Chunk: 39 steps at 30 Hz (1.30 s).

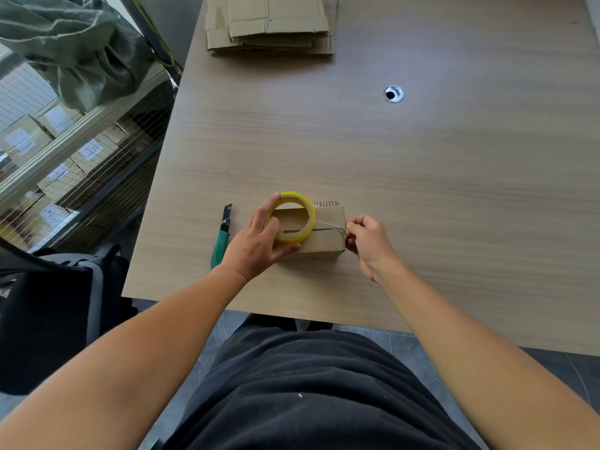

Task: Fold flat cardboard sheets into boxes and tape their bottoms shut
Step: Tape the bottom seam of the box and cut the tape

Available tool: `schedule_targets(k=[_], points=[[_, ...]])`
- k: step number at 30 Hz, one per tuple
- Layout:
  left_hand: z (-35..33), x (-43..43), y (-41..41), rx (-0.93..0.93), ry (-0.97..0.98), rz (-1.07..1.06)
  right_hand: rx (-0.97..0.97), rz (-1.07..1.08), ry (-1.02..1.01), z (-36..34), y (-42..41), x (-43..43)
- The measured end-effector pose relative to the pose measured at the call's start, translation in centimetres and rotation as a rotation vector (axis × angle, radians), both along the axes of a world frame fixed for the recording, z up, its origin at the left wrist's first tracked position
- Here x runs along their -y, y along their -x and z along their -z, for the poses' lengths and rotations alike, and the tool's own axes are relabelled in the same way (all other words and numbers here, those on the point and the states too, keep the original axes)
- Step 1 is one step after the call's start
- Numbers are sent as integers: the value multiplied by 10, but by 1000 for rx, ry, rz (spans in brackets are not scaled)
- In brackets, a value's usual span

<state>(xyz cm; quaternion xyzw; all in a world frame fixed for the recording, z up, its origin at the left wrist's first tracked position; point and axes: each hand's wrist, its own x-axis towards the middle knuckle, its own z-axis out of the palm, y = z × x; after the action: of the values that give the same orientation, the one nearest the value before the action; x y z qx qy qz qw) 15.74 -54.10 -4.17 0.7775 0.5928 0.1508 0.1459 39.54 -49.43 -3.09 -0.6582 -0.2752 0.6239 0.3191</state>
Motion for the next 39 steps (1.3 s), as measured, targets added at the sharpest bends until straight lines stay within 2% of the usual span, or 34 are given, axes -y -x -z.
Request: schedule_targets(k=[5,11,13,15,16,18,20,24,27,29,31,34,39], points=[[3,2,-2,-1,5,12,-66,33,39,10,3,3],[1,1,-3,15,14,17,175,-333,-38,35,-4,2],[0,1,-3,8,23,24,365,-310,-151,38,-8,2],[1,1,-3,10,25,27,460,-212,-393,32,-7,0],[1,2,-4,12,24,29,468,-261,-528,28,-4,-1],[2,1,-5,13,30,31,477,-540,-682,28,6,-1],[1,-1,-5,-9,22,40,485,-700,-658,32,11,0],[-8,-9,0,-109,-129,160,523,-663,-645,35,9,0],[-28,-18,3,-73,-279,287,564,-687,-625,33,6,0],[-45,-26,1,-29,-307,352,592,-688,-628,33,8,1],[-61,-30,-4,20,-240,346,604,-679,-625,30,12,1],[-85,-33,-7,68,-77,225,619,-675,-623,29,14,2],[-103,-40,5,-26,145,73,650,-701,-621,29,11,-1]])
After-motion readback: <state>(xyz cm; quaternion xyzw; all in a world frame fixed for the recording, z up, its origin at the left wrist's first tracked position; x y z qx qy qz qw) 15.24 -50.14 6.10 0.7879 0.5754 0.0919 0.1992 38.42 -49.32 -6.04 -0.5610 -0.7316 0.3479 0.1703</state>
